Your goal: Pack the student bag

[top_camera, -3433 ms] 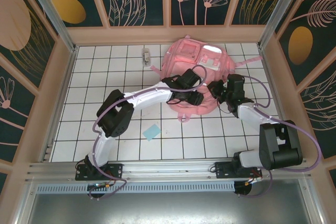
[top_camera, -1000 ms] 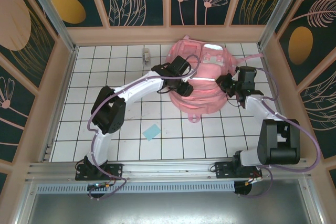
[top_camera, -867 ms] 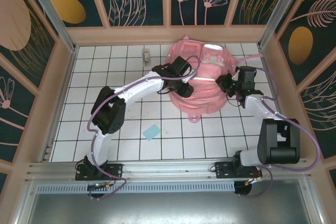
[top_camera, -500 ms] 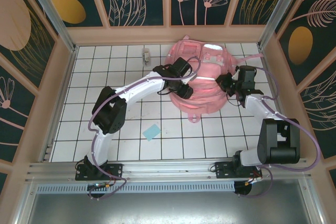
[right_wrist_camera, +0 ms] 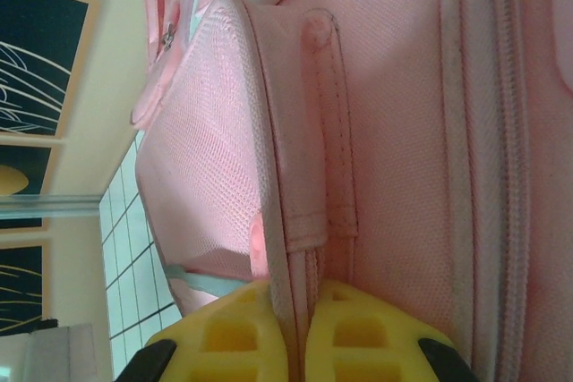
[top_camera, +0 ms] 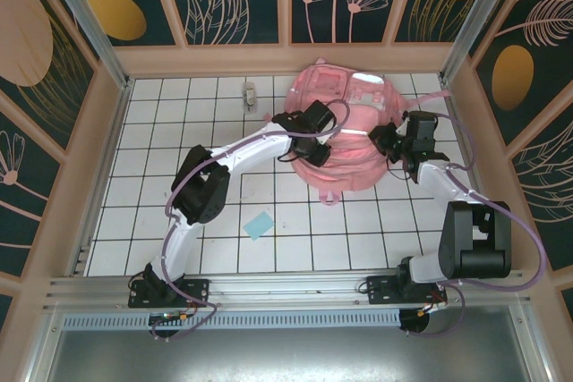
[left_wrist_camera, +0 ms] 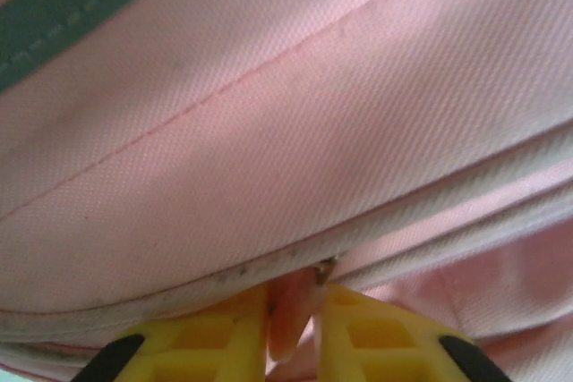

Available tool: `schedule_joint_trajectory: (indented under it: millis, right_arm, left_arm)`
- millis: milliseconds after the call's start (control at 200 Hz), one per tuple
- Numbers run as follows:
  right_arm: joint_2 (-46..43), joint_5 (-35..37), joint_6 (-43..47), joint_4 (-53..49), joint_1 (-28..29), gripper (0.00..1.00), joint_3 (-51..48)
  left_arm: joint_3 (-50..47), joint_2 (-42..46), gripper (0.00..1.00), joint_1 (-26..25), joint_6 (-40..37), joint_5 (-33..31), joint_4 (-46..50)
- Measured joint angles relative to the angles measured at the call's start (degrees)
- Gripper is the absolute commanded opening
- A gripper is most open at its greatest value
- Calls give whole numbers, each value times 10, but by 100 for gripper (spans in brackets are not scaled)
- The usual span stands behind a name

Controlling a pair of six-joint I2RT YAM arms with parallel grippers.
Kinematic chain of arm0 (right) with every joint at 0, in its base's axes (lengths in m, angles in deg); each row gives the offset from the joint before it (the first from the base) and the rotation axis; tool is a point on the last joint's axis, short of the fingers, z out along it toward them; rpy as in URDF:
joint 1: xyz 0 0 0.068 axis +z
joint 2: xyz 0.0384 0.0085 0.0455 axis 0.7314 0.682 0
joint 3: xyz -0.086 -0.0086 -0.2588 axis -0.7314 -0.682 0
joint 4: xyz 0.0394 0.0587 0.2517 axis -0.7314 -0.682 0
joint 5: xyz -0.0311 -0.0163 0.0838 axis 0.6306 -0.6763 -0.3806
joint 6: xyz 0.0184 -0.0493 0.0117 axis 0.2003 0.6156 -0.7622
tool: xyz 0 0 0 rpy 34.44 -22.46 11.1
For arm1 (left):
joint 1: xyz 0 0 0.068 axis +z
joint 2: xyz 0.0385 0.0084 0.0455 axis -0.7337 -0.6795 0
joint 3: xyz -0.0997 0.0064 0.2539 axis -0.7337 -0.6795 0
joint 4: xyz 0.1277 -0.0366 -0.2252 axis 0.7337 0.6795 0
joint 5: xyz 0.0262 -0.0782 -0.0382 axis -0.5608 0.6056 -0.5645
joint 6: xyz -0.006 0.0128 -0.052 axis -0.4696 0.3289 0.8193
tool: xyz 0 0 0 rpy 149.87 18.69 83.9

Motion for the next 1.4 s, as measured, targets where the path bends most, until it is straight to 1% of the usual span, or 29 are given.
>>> schedule_joint_trajectory:
  millis: [185,345,395,465,530,600,735,836,906,936,976,1021,1051,1071,1106,1141,1166,1176,1201,1246,1401]
  right_arm:
    - [0,5,7,0,-2,0,0]
    - [0,6,24,-6,-2,0,0]
    - [-1,8,30,-7,-2,0,0]
    - [-3,12,37,-13,-2,0,0]
    - [-5,9,42,-17,-2,0,0]
    - [-5,0,47,-18,-1,0,0]
    - [-5,-3,54,-18,-2,0,0]
    - [6,-1,67,-22,-5,0,11]
    - [31,1,79,-31,-13,0,38]
    - [44,2,83,-33,-17,6,50]
    - [63,2,86,-35,-23,18,68]
    - [81,3,86,-34,-32,40,87]
    - [90,7,85,-33,-37,51,96]
    - [94,10,83,-32,-42,56,103]
    - [97,17,83,-30,-48,62,112]
    - [95,25,83,-29,-53,73,118]
    - [91,32,80,-30,-56,77,120]
    - [89,33,83,-30,-56,80,121]
    - [83,41,81,-30,-58,82,121]
    - [67,49,80,-37,-58,83,120]
    - [-28,58,66,-49,-58,82,78]
  left_arm:
    - [-1,3,0,1,5,-19,-17]
    - [-75,46,0,5,-9,-49,-58]
    - [-100,59,0,13,-17,-61,-58]
    - [-132,75,0,37,-26,-73,-58]
    - [-150,80,0,62,-35,-66,-73]
    - [-163,87,0,75,-43,-57,-85]
    - [-161,94,0,75,-51,-44,-77]
    - [-153,94,0,76,-50,-10,-66]
    - [-151,94,0,68,-50,5,-63]
    - [-150,94,0,62,-50,9,-63]
    - [-150,94,0,49,-50,14,-64]
    - [-150,94,0,32,-45,26,-66]
    - [-150,94,0,22,-40,37,-70]
    - [-150,94,0,16,-37,46,-71]
    - [-150,95,0,5,-30,66,-76]
    - [-149,95,0,-2,-21,85,-79]
    - [-147,95,0,-8,-13,97,-81]
    - [-146,95,0,-9,-12,101,-82]
    - [-143,94,0,-13,-4,113,-82]
    - [-132,93,0,-17,5,130,-83]
    - [-59,72,0,-17,38,176,-94]
